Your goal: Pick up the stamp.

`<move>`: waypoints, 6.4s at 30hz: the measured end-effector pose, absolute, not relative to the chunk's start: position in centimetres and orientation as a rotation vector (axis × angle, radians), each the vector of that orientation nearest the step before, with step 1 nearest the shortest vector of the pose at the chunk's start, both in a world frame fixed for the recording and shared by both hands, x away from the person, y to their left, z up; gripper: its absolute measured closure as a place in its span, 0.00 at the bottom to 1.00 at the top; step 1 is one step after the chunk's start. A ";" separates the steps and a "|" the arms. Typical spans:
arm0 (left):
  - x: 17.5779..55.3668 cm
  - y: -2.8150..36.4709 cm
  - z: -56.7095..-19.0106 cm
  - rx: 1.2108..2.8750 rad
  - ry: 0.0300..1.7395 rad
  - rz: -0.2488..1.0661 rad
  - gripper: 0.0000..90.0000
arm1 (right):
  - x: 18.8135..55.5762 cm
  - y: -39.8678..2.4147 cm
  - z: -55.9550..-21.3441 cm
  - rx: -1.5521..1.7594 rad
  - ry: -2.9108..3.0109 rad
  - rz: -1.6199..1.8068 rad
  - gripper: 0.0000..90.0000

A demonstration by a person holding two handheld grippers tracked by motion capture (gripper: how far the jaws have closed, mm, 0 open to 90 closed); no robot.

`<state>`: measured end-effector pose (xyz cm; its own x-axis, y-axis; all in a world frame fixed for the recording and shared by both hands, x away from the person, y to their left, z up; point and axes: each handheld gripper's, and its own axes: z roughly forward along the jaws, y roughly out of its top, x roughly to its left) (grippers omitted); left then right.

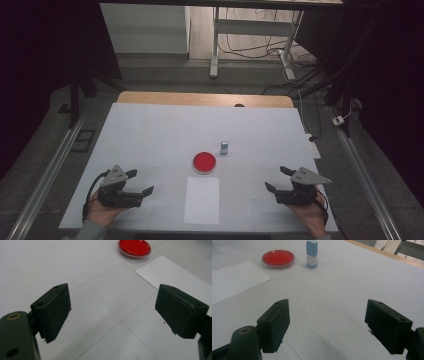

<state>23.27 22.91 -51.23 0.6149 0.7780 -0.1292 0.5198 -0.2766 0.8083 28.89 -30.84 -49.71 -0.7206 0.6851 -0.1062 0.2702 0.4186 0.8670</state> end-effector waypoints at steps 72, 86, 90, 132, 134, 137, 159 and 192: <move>23.9 22.8 -51.6 1.996 1.035 0.408 0.15 | 32.5 -25.5 -48.4 0.820 2.267 1.250 0.30; 24.0 22.6 -51.7 2.008 1.034 0.404 0.16 | 34.5 -23.2 -48.4 0.794 2.301 1.257 0.31; 24.0 22.5 -51.8 2.014 1.030 0.404 0.16 | 35.0 -22.5 -48.3 0.789 2.303 1.261 0.31; 24.0 22.5 -51.9 2.022 1.035 0.410 0.16 | 40.1 -18.5 -49.5 0.779 2.362 1.225 0.38; 24.0 22.5 -51.9 2.020 1.037 0.414 0.16 | 40.4 -18.4 -49.5 0.775 2.364 1.233 0.38; 24.0 22.5 -51.8 2.014 1.037 0.420 0.16 | 40.6 -18.3 -49.5 0.768 2.367 1.236 0.39; 24.1 22.5 -51.9 2.019 1.031 0.427 0.16 | 42.0 -16.9 -49.9 0.706 2.415 1.228 0.44; 24.0 22.9 -51.9 2.014 1.044 0.445 0.16 | 42.9 -16.4 -50.5 0.594 2.489 1.188 0.83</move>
<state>24.03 22.89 -51.92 0.5963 0.8011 -0.0525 0.5170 -0.3331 0.7885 42.93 -16.39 -50.49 -0.8626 0.4949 -0.1050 0.2293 0.5676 0.7907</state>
